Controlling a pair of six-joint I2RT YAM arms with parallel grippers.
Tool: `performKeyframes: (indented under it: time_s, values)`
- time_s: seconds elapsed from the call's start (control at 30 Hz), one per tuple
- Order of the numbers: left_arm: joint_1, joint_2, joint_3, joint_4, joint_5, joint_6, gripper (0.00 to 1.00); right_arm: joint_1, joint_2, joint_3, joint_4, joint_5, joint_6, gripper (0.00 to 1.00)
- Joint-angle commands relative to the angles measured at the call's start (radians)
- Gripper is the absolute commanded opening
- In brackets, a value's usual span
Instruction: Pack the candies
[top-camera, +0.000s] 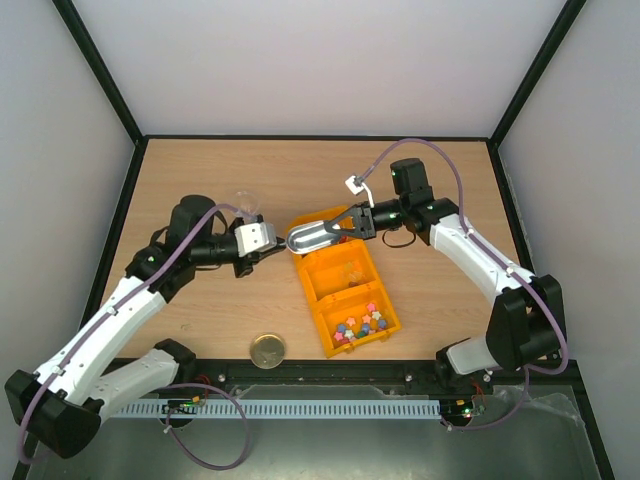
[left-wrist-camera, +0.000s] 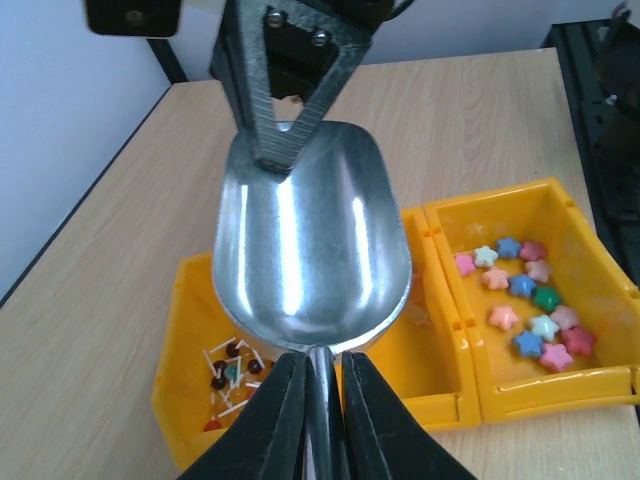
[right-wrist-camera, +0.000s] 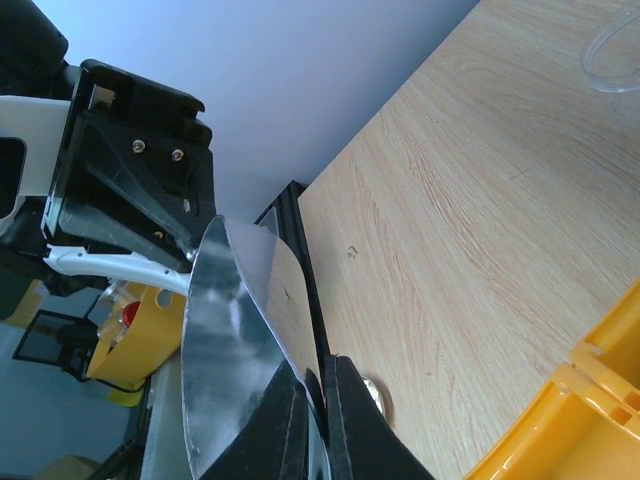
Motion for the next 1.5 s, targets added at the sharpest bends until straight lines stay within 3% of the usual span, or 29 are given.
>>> performKeyframes:
  time_s: [0.0, 0.1, 0.33, 0.63, 0.83, 0.9, 0.93, 1.03, 1.1, 1.27, 1.47]
  values:
    - [-0.010, 0.011, -0.013, 0.024, 0.008, 0.003, 0.09, 0.005, -0.024, -0.006, 0.031, -0.040, 0.024, 0.02]
    - [-0.010, 0.010, -0.014, 0.023, -0.004, 0.003, 0.08, 0.005, -0.023, -0.008, 0.033, -0.045, 0.027, 0.01]
    - [-0.010, 0.005, -0.025, 0.037, -0.018, -0.017, 0.24, 0.005, -0.017, -0.007, 0.032, -0.048, 0.025, 0.01]
    - [-0.010, 0.009, -0.018, 0.038, -0.018, -0.018, 0.11, 0.005, -0.014, -0.008, 0.023, -0.043, 0.009, 0.01]
    - [-0.010, 0.012, -0.009, 0.042, -0.021, -0.024, 0.14, 0.005, -0.004, -0.007, 0.021, -0.039, 0.008, 0.01]
    - [-0.010, 0.015, -0.003, 0.042, -0.025, -0.027, 0.10, 0.005, -0.004, -0.006, 0.021, -0.037, 0.006, 0.01]
    - [-0.010, 0.016, -0.002, 0.040, -0.027, -0.029, 0.07, 0.005, -0.003, -0.005, 0.020, -0.034, 0.007, 0.05]
    - [-0.010, 0.017, 0.001, 0.028, -0.048, -0.044, 0.02, 0.002, 0.001, 0.003, -0.004, 0.006, 0.007, 0.47]
    - [-0.006, 0.015, 0.000, 0.007, -0.073, -0.054, 0.02, -0.012, 0.010, 0.012, -0.043, 0.049, -0.009, 0.61]
    - [0.020, 0.030, 0.012, -0.092, -0.123, -0.072, 0.02, -0.057, 0.039, 0.038, -0.163, 0.236, -0.097, 0.74]
    - [0.030, 0.090, 0.099, -0.226, -0.205, -0.075, 0.02, -0.057, 0.052, 0.053, -0.284, 0.555, -0.224, 0.75]
